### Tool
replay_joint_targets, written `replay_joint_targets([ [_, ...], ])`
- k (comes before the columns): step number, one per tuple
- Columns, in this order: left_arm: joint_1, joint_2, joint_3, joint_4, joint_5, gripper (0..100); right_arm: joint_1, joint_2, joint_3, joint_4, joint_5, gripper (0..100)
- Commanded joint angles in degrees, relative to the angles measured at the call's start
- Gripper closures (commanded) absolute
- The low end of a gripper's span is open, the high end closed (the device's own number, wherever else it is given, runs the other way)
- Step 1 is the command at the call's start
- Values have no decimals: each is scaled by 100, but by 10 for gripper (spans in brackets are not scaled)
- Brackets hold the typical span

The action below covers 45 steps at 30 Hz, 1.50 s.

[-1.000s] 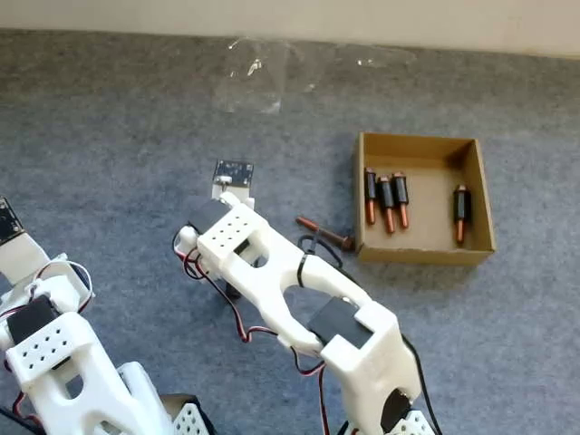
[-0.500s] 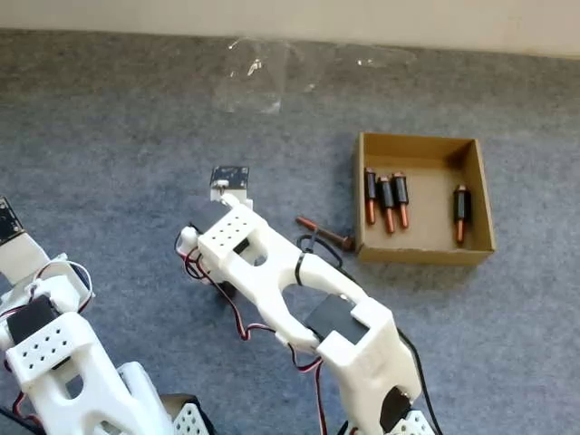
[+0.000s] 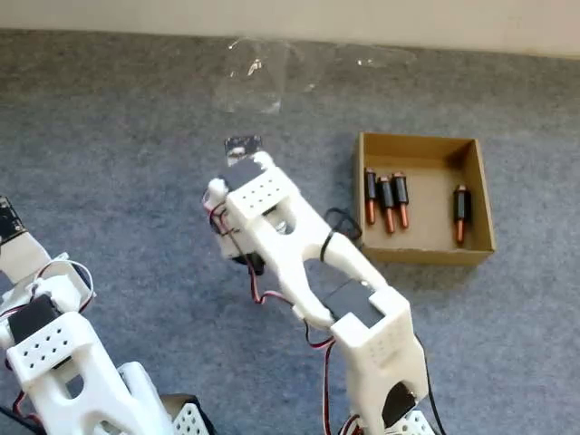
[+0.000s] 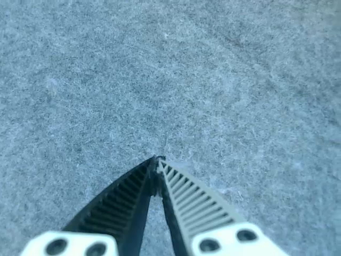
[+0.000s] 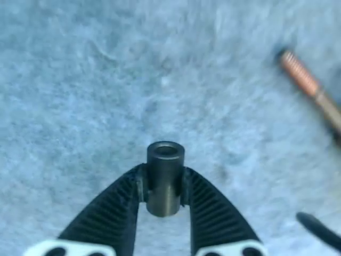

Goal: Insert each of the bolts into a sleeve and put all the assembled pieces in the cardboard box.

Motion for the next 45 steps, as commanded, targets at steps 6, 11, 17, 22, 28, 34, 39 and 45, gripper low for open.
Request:
replay_joint_targets([
  [6,180,-31,-136,0,35,993,576,-40,699,-347,1688,995],
  [11,180,-31,-136,0,35,993,664,-48,1895,-1464,2233,995],
  [17,180,-31,-136,0,35,993,655,-48,2413,-1578,2145,995],
  [22,180,-31,-136,0,35,993,655,-31,2448,-1701,2004,995],
  [28,382,-31,-136,9,26,993,673,180,2334,-1771,2409,995],
  [34,567,-31,-127,9,-422,993,681,171,2062,-1560,2725,995],
  [39,769,-31,-127,9,-448,993,690,154,1402,-787,2725,995],
  [45,840,-13,-119,9,-448,994,910,154,-215,470,2734,995],
])
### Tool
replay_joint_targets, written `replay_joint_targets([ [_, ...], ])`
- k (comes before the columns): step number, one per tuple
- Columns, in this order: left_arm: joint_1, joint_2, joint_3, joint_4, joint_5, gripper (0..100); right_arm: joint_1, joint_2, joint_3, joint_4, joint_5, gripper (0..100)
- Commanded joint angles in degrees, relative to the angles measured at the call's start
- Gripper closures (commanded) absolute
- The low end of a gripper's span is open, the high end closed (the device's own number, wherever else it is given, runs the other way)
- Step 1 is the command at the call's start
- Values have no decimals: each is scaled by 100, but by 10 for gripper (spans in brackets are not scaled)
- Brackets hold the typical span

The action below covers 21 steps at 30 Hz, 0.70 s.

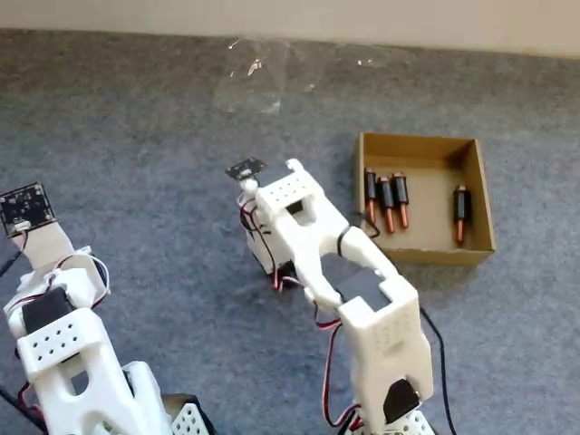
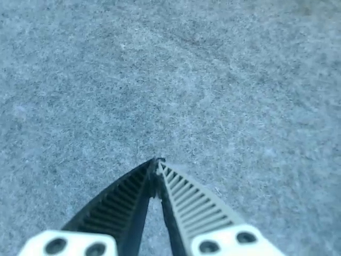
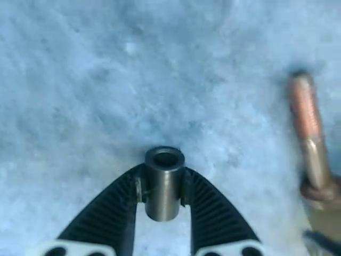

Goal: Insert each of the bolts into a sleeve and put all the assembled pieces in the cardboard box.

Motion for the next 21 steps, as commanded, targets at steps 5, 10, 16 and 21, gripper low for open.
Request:
replay_joint_targets([
  [5,558,-31,4,-9,-35,994,409,-136,-2431,1446,44,995],
  [10,673,-31,13,9,-44,993,567,-787,-2958,1437,44,995],
  [16,673,-31,-13,18,-44,993,646,-2114,-2941,1437,53,995],
  [21,708,-31,-286,519,-571,994,884,-3002,-2941,1437,413,995],
])
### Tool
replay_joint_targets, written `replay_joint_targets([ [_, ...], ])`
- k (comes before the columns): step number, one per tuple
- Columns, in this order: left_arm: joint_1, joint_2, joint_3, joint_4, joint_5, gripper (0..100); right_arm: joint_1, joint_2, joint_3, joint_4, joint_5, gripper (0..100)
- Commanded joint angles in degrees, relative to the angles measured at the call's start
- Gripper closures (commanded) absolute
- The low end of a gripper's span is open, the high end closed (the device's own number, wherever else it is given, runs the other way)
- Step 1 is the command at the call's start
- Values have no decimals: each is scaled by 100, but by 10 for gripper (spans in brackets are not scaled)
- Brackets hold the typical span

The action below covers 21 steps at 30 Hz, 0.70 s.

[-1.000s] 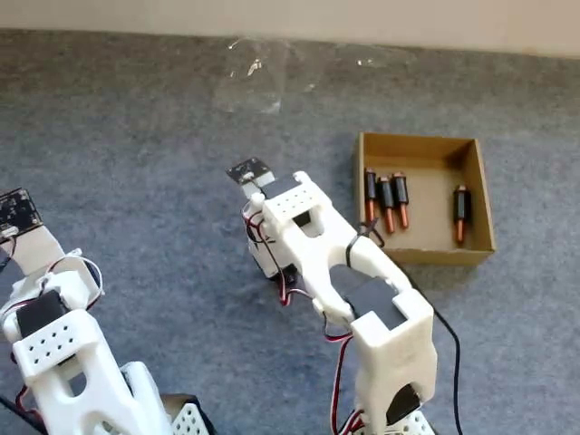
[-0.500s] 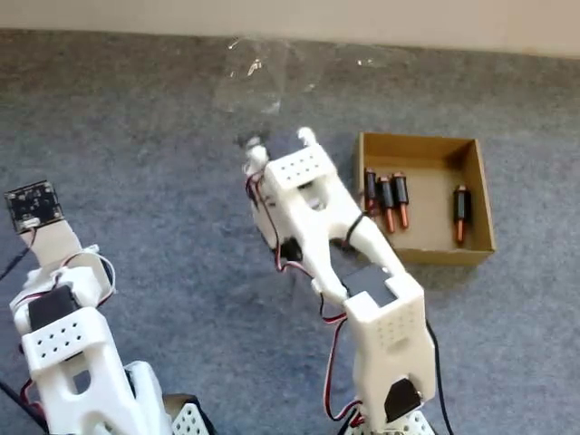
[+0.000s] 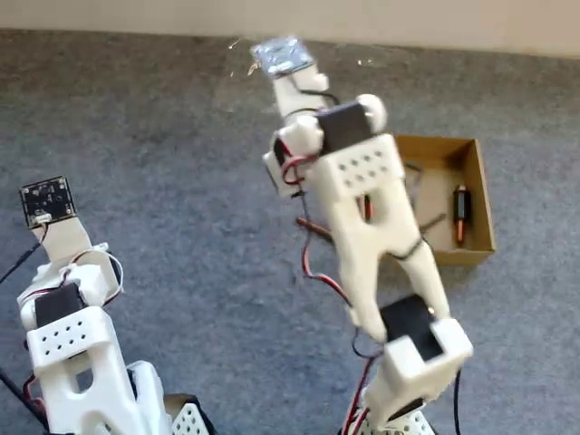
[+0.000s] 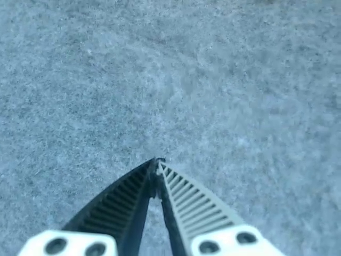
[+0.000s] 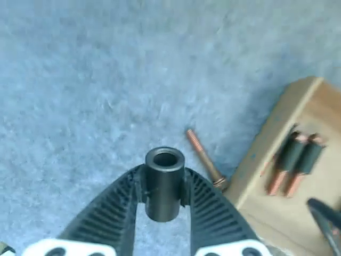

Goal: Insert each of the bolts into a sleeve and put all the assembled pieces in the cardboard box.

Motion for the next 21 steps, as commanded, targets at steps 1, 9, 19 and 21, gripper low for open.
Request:
replay_joint_targets([
  [1,189,-31,-356,404,-510,994,312,-848,-321,127,308,995],
  [9,804,-31,-391,747,-1301,994,778,-2281,1385,22,360,995],
  [19,875,-31,-356,255,-1565,993,1490,-4215,4629,-1675,756,995],
  [21,875,-31,-382,255,-1565,993,1648,-4523,5244,-2000,765,995],
])
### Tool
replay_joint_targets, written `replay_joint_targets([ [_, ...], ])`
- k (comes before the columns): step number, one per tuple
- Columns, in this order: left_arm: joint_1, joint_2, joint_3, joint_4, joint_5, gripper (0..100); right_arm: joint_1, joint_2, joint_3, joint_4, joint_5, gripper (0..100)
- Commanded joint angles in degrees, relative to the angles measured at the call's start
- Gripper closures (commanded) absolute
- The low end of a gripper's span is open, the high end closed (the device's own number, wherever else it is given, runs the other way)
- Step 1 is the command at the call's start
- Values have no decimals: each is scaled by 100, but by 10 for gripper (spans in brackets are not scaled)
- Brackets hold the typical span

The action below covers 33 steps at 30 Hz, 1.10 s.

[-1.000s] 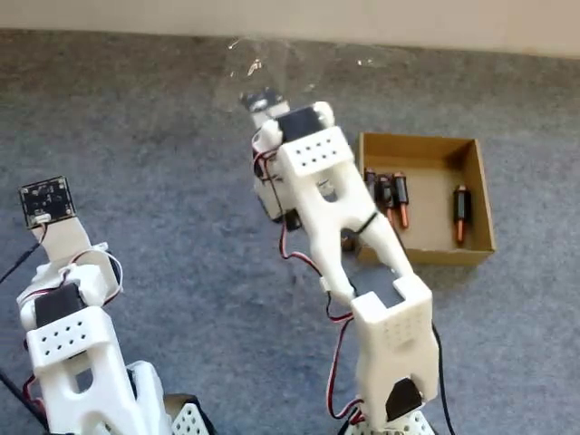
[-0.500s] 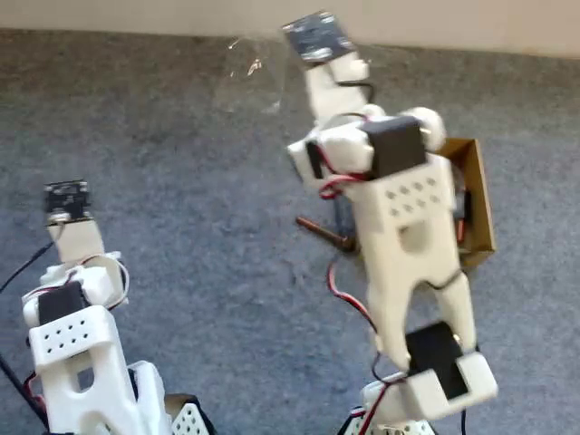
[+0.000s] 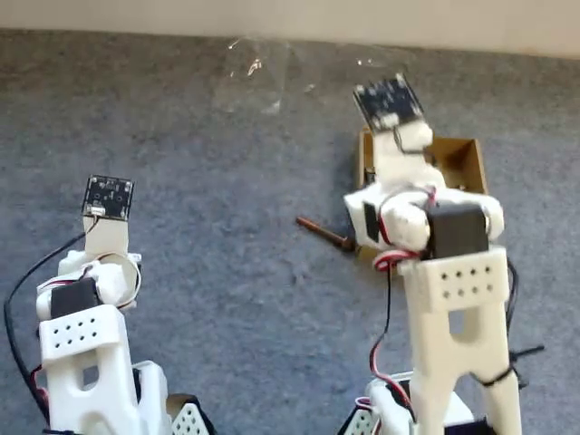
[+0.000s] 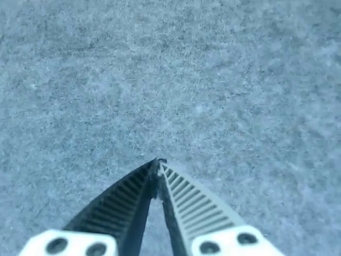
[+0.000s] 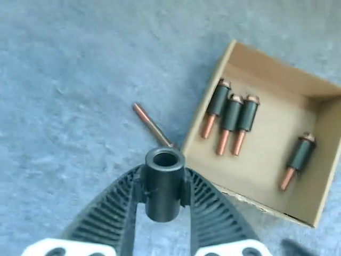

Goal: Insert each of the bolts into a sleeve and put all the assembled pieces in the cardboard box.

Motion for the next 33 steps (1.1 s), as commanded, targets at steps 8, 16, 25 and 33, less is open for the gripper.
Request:
replay_joint_targets([
  [8,171,-31,-286,-167,-53,993,752,-1640,2545,-1666,114,995],
  [16,207,-22,-330,-149,-264,993,1446,-2668,3670,-2132,105,995],
  [25,919,22,-831,774,-1204,993,1508,-4497,5112,-2387,-132,995],
  [33,1182,40,-2158,2171,-1846,993,1508,-5903,6105,-2475,-176,995],
])
